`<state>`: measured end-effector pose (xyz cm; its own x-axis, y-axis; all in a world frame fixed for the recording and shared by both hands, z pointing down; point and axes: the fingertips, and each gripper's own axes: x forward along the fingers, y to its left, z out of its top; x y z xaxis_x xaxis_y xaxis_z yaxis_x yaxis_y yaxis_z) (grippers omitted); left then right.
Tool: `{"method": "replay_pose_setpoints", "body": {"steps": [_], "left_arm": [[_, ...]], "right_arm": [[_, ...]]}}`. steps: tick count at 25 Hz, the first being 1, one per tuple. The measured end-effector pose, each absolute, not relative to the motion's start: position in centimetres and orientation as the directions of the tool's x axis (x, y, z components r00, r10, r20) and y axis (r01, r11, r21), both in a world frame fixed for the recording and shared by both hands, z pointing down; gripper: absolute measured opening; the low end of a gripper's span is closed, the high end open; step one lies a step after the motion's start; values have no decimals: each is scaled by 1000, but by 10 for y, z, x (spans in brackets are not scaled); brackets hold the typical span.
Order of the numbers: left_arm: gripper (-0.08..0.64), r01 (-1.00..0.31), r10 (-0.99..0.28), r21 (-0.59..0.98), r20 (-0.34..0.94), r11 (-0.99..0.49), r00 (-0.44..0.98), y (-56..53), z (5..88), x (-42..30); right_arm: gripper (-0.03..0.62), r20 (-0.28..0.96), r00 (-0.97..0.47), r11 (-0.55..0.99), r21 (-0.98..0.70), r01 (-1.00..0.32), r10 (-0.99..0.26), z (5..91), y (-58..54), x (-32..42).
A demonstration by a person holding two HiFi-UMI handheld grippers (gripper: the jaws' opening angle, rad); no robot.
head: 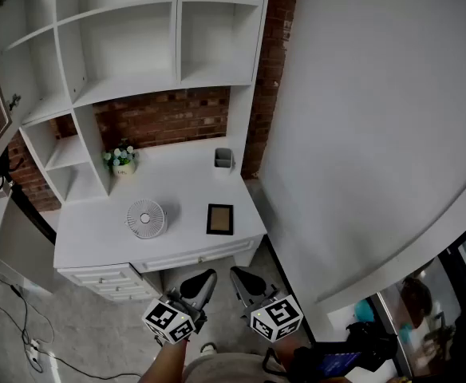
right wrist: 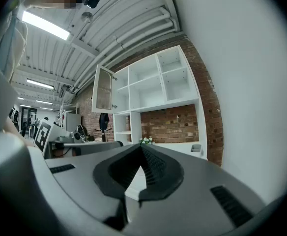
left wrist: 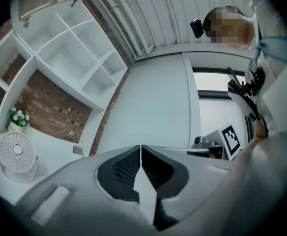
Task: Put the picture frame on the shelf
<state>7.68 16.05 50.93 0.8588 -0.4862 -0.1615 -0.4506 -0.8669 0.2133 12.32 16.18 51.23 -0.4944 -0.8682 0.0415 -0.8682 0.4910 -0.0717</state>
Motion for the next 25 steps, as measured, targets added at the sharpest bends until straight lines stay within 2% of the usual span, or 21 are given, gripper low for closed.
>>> {"method": "replay_pose_setpoints", "body": {"steps": [14,25], "left_arm": [[11,-422,-459,218,-162,-880,874,139,509,73],[12,-426,-465,244,-132,-871,875,126,519,57]], "right_arm": [[14,50,-474,471,-62,-880,-879,512,142,117],[18,79,-477,466,-125,-876,-876,521,129,106]]}}
